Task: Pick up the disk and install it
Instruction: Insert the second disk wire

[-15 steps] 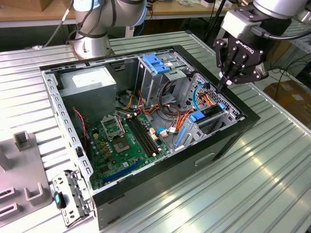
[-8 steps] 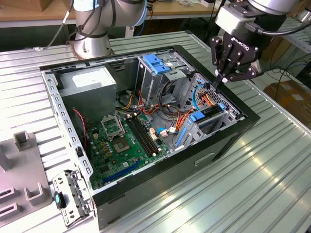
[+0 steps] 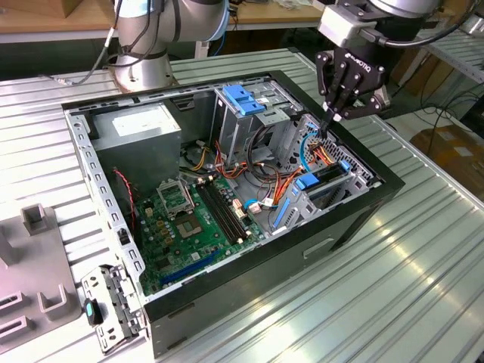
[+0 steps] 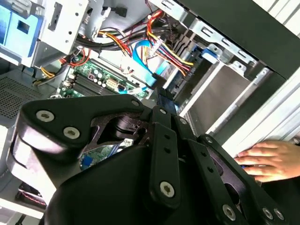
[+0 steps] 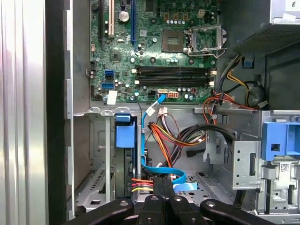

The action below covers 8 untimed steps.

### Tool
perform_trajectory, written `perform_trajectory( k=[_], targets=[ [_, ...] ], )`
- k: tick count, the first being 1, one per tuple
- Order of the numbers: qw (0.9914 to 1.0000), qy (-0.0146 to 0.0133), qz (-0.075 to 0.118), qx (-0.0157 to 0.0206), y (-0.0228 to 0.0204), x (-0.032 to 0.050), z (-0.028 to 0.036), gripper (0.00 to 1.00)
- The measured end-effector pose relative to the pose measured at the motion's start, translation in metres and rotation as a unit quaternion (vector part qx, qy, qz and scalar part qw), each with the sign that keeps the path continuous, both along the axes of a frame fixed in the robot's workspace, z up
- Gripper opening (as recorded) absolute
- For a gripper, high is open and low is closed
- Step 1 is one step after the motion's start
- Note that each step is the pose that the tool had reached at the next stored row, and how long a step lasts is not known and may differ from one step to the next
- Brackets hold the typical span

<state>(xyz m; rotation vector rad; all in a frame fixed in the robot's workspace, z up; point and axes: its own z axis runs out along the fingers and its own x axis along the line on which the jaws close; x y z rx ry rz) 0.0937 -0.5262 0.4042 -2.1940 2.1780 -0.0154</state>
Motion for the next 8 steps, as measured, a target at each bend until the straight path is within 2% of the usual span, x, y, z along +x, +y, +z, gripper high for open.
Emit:
perform_trajectory(
  k=[2,3,4,6,7,8],
  targets=[
    [1.00000,0.0001,0.000,-0.0028,0.0062,0.0013,-0.0021,0.11],
    [0.99997,0.0001,0.000,-0.0072,0.0090,0.0016,-0.0024,0.11],
    [0.99987,0.0001,0.000,-0.0161,0.0126,0.0020,-0.0028,0.17],
    [0.99965,0.0001,0.000,-0.0264,0.0165,0.0022,-0.0037,0.17],
    [0.99935,0.0001,0.000,-0.0360,0.0203,0.0024,-0.0048,0.24],
    [0.99909,0.0001,0.000,-0.0428,0.0233,0.0026,-0.0059,0.24]
  ],
)
